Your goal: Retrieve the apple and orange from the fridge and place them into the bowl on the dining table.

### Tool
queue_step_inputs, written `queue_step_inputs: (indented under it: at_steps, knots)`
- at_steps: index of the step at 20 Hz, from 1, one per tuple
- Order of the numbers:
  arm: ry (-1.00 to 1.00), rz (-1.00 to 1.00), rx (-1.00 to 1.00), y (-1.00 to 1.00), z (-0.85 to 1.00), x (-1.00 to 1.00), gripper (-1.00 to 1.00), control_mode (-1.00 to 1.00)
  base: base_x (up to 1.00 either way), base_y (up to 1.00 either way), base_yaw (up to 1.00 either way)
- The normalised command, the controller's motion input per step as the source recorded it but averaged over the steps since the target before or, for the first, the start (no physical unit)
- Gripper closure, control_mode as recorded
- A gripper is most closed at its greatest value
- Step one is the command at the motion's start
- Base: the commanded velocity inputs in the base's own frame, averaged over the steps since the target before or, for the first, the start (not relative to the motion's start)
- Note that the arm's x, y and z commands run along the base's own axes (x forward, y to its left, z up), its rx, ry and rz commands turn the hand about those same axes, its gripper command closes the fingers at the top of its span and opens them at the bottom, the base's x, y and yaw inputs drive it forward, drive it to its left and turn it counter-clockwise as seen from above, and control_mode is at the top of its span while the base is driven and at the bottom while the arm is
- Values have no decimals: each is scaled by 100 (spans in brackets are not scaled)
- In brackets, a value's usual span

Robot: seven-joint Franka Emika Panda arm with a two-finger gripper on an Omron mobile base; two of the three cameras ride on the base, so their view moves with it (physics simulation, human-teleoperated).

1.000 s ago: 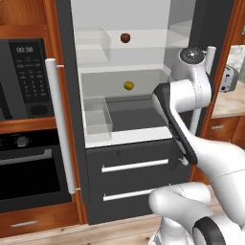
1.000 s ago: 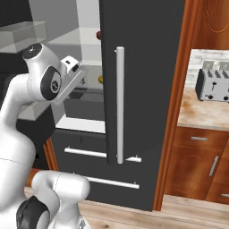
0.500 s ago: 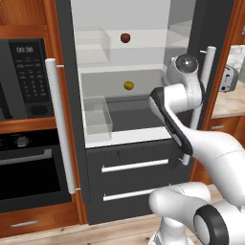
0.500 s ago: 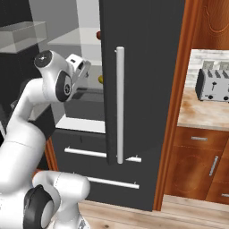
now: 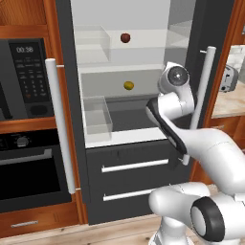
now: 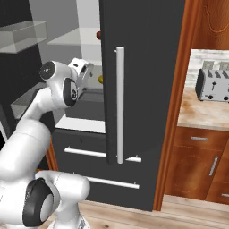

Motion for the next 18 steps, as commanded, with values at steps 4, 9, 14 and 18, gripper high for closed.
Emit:
queue_step_inputs:
  at_steps: [4,9,14,18]
  knots:
    - [0,-7,-1,-11,0,38,-100,-100,0,0,0]
    - [0,-9,0,-29,0,23,-100,-100,0,0,0]
    - [0,-10,0,-39,0,10,-100,-100,0,0,0]
    - [5,-8,-1,-42,0,8,-100,-100,0,0,0]
